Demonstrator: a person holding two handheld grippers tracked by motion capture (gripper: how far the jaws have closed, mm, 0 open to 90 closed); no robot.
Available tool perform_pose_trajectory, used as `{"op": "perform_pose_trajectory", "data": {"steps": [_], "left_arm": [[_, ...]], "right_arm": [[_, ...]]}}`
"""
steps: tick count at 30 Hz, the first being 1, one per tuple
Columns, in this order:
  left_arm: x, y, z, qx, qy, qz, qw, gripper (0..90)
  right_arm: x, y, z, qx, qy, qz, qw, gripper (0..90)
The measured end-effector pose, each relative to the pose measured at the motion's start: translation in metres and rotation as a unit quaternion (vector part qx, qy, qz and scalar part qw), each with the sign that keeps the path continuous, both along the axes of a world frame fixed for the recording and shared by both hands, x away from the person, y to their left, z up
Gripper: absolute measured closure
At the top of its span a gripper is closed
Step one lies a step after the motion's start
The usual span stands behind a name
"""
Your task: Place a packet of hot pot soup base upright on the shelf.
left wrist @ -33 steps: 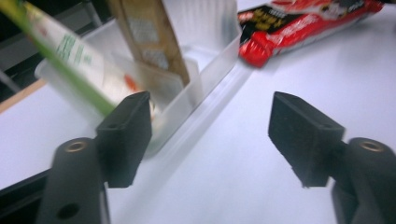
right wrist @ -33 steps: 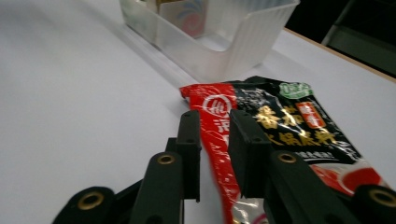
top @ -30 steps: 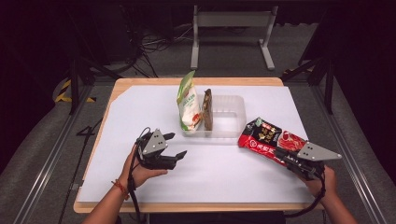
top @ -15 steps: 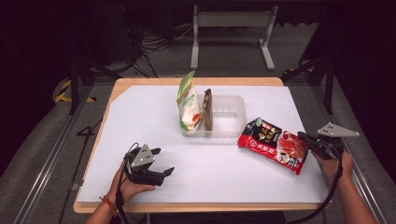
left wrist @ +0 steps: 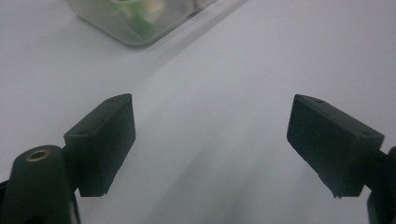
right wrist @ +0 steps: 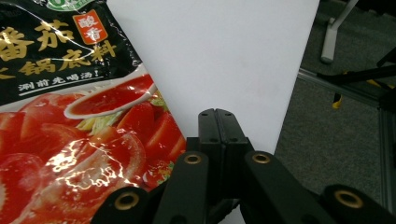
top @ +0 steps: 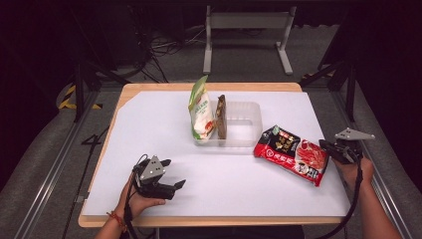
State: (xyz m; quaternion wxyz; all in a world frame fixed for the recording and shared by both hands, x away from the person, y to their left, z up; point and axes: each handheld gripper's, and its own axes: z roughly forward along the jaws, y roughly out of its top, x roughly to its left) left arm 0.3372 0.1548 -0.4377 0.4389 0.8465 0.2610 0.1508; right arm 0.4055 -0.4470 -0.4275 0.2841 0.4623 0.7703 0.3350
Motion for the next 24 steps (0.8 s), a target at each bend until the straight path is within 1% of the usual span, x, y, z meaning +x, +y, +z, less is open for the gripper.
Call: {"op": "perform_pose_trajectory", "data": {"steps": [2,5,8,9,11,14,16,18,21,24], "left_arm": [[0.0,-0.001,-0.001,0.002,0.002,-0.003,1.0,16.2],[0.001,-0.001,-0.001,0.002,0.003,-0.002,1.0,16.2],[0.001,0.0,-0.002,-0.002,0.006,-0.001,1.0,16.2],[0.001,0.0,-0.001,-0.001,0.006,0.0,1.0,16.2],[0.001,0.001,-0.001,0.0,0.005,-0.001,1.0,16.2],[0.0,0.0,-0.002,0.002,0.006,-0.001,1.0,16.2],[0.0,0.0,-0.002,0.002,0.006,-0.003,1.0,16.2],[0.0,-0.001,-0.002,0.003,0.007,-0.004,1.0,16.2],[0.0,-0.001,-0.003,0.005,0.009,-0.006,0.9999,16.2],[0.0,-0.002,-0.003,0.004,0.01,-0.006,0.9999,16.2]], "right_arm": [[0.0,-0.003,-0.002,0.01,0.005,0.004,0.9999,90.0],[-0.002,-0.006,-0.003,0.022,0.008,0.026,0.9994,90.0],[-0.004,-0.004,-0.005,0.02,0.015,0.041,0.9988,90.0],[-0.005,-0.002,-0.005,0.022,0.019,0.052,0.9982,90.0],[-0.008,0.002,-0.004,0.02,0.019,0.071,0.9971,90.0],[-0.013,0.012,-0.004,0.017,0.02,0.102,0.9945,90.0],[-0.014,0.014,-0.004,0.013,0.018,0.105,0.9942,90.0],[-0.016,0.019,-0.003,0.009,0.018,0.117,0.9929,90.0],[-0.018,0.024,-0.003,0.018,0.026,0.14,0.9897,90.0],[-0.023,0.03,-0.003,0.021,0.031,0.161,0.9862,90.0]]}}
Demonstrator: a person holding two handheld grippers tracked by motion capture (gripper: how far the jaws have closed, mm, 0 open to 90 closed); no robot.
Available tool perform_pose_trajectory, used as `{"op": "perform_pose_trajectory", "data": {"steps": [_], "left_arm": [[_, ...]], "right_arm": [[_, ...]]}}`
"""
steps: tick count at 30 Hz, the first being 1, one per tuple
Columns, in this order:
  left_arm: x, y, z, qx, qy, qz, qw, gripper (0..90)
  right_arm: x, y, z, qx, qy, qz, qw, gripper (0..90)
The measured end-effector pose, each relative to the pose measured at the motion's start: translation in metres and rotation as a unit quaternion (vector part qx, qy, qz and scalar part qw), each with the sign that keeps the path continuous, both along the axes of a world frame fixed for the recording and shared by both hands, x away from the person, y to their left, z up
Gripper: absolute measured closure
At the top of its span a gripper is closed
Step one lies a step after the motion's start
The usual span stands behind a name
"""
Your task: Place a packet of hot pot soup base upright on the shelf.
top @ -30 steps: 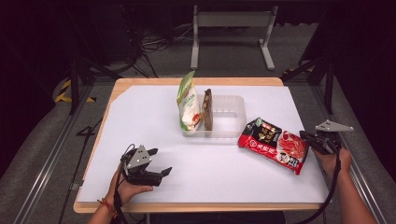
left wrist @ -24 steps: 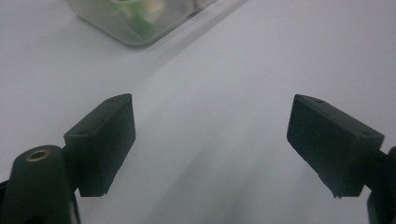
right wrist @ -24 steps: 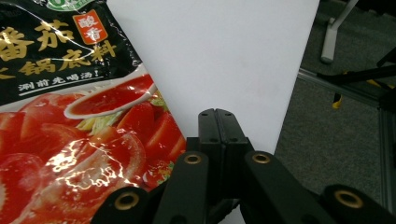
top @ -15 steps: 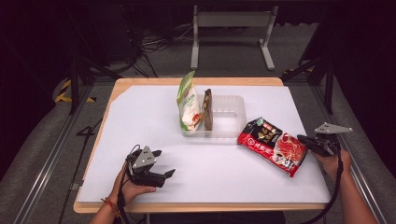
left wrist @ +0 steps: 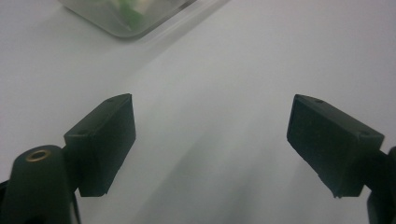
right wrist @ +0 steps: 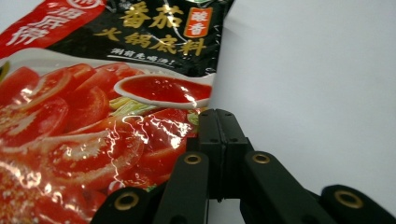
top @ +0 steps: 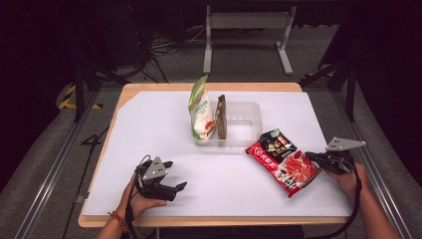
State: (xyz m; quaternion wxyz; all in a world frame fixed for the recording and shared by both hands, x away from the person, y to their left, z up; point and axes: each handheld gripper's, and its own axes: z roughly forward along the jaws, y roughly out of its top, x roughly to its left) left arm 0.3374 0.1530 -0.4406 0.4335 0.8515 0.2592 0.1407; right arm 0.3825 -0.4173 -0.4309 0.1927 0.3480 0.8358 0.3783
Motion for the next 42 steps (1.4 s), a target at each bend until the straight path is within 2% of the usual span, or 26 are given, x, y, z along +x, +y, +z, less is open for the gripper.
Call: {"op": "perform_pose_trajectory", "data": {"steps": [7,8,12,14,15,16,17,18,20,22,25,26,28,31,34,36,37,42], "left_arm": [[-0.001,-0.001,0.001,-0.002,-0.001,-0.002,1.0,16.2],[-0.001,0.0,0.001,-0.004,-0.001,-0.002,1.0,16.2],[-0.001,0.001,0.0,-0.013,0.006,0.0,0.9999,16.0],[-0.001,0.001,0.0,-0.014,0.006,-0.001,0.9999,15.9],[-0.001,0.001,0.0,-0.012,0.006,-0.001,0.9999,15.9],[-0.001,0.001,0.0,-0.012,0.006,-0.001,0.9999,15.7],[-0.001,0.001,0.0,-0.01,0.005,-0.001,0.9999,15.7],[-0.001,0.001,0.0,-0.008,0.004,-0.001,1.0,15.6],[-0.001,0.001,0.0,-0.008,0.004,-0.001,1.0,15.7],[-0.001,0.002,0.0,-0.008,0.003,0.0,1.0,15.7],[0.0,0.003,0.0,-0.007,0.003,0.002,1.0,15.7],[0.0,0.003,0.0,-0.007,0.004,0.002,1.0,15.7],[0.001,0.002,-0.001,-0.008,0.006,0.002,0.9999,15.7],[0.001,0.0,-0.002,-0.002,0.006,0.0,1.0,15.7],[0.001,-0.001,-0.002,-0.001,0.008,-0.003,1.0,15.7],[0.001,0.0,-0.002,-0.002,0.008,-0.003,1.0,15.7],[0.001,0.0,-0.002,-0.002,0.008,-0.003,1.0,15.7],[0.001,0.0,-0.002,-0.003,0.009,-0.004,1.0,15.7]], "right_arm": [[-0.016,0.022,0.002,-0.002,0.001,0.052,0.9987,90.0],[-0.016,0.022,0.002,-0.002,0.001,0.052,0.9987,90.0],[-0.027,0.04,0.007,0.0,-0.01,0.084,0.9964,90.0],[-0.029,0.044,0.008,0.001,-0.011,0.09,0.9959,90.0],[-0.03,0.047,0.009,0.013,-0.003,0.109,0.9939,90.0],[-0.035,0.064,0.008,-0.01,-0.004,0.137,0.9906,90.0],[-0.038,0.071,0.009,-0.025,-0.01,0.143,0.9893,90.0],[-0.038,0.075,0.01,-0.02,-0.012,0.148,0.9886,90.0],[-0.039,0.078,0.012,-0.019,-0.016,0.145,0.9891,90.0],[-0.036,0.078,0.012,-0.023,-0.021,0.13,0.991,90.0],[-0.029,0.066,0.01,-0.014,-0.02,0.081,0.9964,90.0],[-0.025,0.06,0.009,-0.012,-0.021,0.056,0.9981,90.0],[-0.019,0.049,0.008,-0.001,-0.018,0.016,0.9997,90.0],[-0.011,0.045,0.004,-0.004,0.0,-0.007,1.0,90.0],[-0.005,0.049,-0.005,-0.022,0.023,-0.005,0.9995,90.0],[-0.006,0.055,-0.006,-0.025,0.023,0.013,0.9993,90.0],[-0.007,0.058,-0.006,-0.037,0.019,0.016,0.999,90.0],[-0.009,0.061,-0.006,-0.029,0.026,0.031,0.9988,90.0]]}}
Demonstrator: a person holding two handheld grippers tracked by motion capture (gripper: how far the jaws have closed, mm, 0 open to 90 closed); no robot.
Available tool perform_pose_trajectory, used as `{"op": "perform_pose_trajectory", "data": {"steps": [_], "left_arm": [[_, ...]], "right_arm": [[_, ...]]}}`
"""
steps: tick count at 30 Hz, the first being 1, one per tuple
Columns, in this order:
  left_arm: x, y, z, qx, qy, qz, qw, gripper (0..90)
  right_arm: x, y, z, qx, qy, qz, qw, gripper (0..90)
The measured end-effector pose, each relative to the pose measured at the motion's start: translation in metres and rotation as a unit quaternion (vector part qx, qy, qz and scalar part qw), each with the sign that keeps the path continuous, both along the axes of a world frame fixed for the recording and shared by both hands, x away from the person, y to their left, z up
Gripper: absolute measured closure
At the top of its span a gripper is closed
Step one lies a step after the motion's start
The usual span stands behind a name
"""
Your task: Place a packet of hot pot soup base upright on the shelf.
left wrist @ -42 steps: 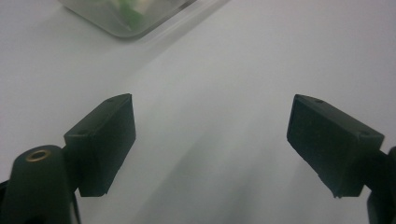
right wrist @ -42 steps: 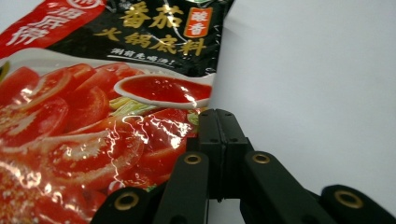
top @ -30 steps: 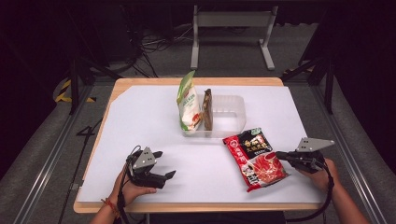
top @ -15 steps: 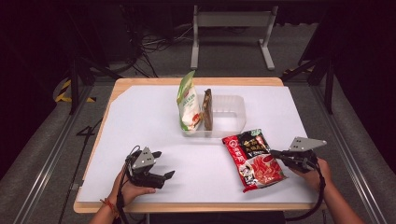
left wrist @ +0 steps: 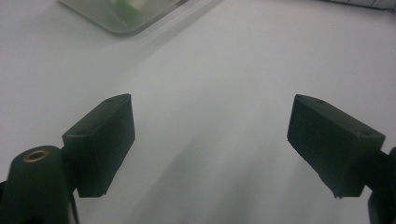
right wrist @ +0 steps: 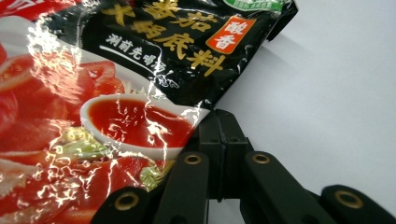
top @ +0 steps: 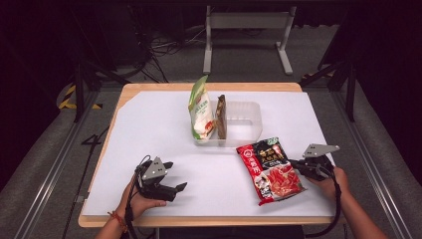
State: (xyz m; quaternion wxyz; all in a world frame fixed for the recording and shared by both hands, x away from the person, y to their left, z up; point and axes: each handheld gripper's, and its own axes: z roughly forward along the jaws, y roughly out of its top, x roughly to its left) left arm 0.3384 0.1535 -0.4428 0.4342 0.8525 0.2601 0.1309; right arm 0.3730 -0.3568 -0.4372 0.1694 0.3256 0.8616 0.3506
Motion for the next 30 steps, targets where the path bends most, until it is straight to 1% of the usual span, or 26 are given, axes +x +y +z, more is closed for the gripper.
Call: {"op": "perform_pose_trajectory", "data": {"steps": [3,5,6,7,8,10,12,14,15,17,18,19,22,23,27,30], "left_arm": [[0.0,-0.001,0.0,0.001,0.001,-0.001,1.0,15.6],[0.0,-0.001,0.0,0.001,0.002,-0.001,1.0,15.6],[0.0,-0.001,0.0,0.001,0.001,-0.002,1.0,15.6],[0.0,-0.001,0.0,0.001,0.001,-0.002,1.0,15.6],[0.0,-0.001,0.0,0.001,0.004,-0.001,1.0,15.6],[0.0,-0.002,0.0,0.0,0.003,-0.001,1.0,15.4],[0.0,-0.002,0.0,0.0,0.003,-0.001,1.0,15.4],[0.0,-0.001,0.0,-0.001,0.003,-0.002,1.0,15.4],[0.0,-0.001,0.0,-0.001,0.003,-0.002,1.0,15.4],[0.0,-0.002,0.0,-0.001,0.004,-0.002,1.0,15.4],[0.0,-0.002,0.0,-0.003,0.005,-0.003,1.0,15.4],[0.0,-0.002,0.0,-0.005,0.007,-0.003,1.0,15.4],[0.0,-0.003,-0.001,-0.009,0.01,-0.006,0.9999,15.3],[0.0,-0.003,-0.001,-0.012,0.014,-0.008,0.9998,15.3],[0.001,-0.006,-0.002,-0.012,0.019,-0.012,0.9997,15.3],[0.001,-0.007,-0.002,-0.011,0.019,-0.013,0.9997,15.2]], "right_arm": [[-0.003,0.0,0.0,0.004,0.006,0.013,0.9999,90.0],[-0.007,0.002,0.0,0.005,0.009,0.033,0.9994,90.0],[-0.008,0.004,0.0,0.003,0.009,0.039,0.9992,90.0],[-0.011,0.007,0.0,0.0,0.008,0.052,0.9986,90.0],[-0.013,0.01,0.0,-0.002,0.008,0.059,0.9982,90.0],[-0.016,0.017,0.0,-0.005,0.007,0.071,0.9974,90.0],[-0.019,0.025,0.0,-0.008,0.009,0.089,0.996,90.0],[-0.023,0.037,0.001,-0.013,0.011,0.111,0.9937,90.0],[-0.023,0.037,0.001,-0.013,0.011,0.111,0.9937,90.0],[-0.027,0.045,0.001,-0.014,0.014,0.127,0.9917,90.0],[-0.031,0.053,0.001,-0.018,0.014,0.139,0.99,90.0],[-0.031,0.053,0.001,-0.018,0.014,0.139,0.99,90.0],[-0.036,0.06,0.001,-0.022,0.016,0.157,0.9872,90.0],[-0.037,0.062,0.001,-0.022,0.017,0.159,0.9869,90.0],[-0.04,0.066,0.001,-0.02,0.022,0.171,0.9849,90.0],[-0.043,0.071,0.0,-0.014,0.027,0.185,0.9823,90.0]]}}
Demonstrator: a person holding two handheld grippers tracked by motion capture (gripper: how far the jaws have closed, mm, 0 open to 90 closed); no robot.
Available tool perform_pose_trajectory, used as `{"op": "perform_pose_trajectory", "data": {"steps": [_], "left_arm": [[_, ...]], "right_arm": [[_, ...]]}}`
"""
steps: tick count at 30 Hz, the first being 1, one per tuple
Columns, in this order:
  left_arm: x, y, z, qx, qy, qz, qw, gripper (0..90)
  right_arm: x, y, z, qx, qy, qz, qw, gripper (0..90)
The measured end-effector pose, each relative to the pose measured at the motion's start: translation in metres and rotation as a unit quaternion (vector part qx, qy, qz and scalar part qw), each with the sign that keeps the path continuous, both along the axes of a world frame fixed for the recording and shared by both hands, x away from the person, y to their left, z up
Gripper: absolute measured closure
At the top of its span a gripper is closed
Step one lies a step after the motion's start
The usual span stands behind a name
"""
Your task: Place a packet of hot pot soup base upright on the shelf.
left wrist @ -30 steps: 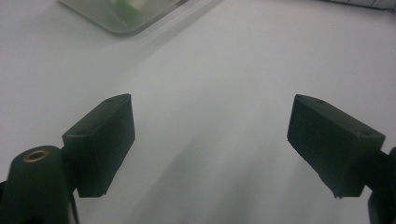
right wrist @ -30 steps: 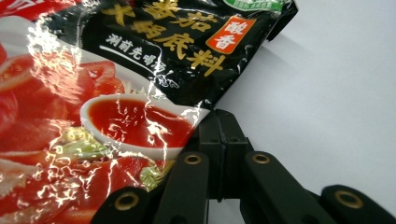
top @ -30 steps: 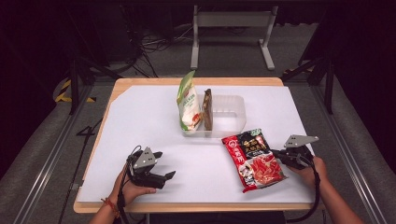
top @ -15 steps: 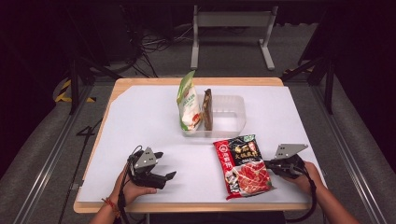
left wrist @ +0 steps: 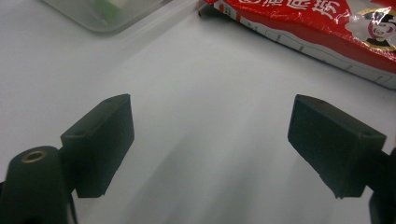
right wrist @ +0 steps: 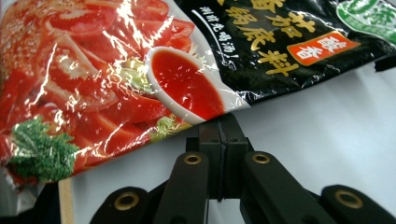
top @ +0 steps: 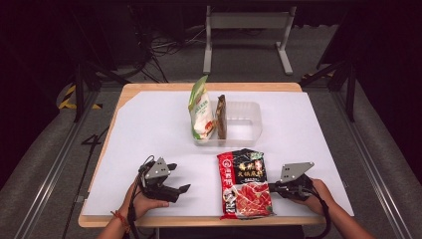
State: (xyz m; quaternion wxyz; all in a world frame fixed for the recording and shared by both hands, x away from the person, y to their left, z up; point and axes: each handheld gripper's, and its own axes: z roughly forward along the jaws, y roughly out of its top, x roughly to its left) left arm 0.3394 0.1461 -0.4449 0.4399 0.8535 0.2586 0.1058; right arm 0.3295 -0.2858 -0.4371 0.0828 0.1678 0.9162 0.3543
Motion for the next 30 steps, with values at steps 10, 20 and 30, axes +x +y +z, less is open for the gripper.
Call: {"op": "perform_pose_trajectory", "data": {"steps": [10,20,30], "left_arm": [[0.0,-0.005,-0.002,0.008,0.009,-0.011,0.9999,16.9],[0.005,-0.01,-0.004,0.014,0.011,-0.022,0.9996,15.3],[0.003,-0.009,-0.003,0.013,0.003,-0.022,0.9997,14.9]], "right_arm": [[0.012,-0.012,0.004,0.028,-0.003,-0.043,0.9987,79.3],[0.056,-0.011,0.021,0.115,0.029,-0.114,0.9864,48.1],[0.099,0.006,0.008,0.113,0.092,-0.148,0.9782,38.9]]}}
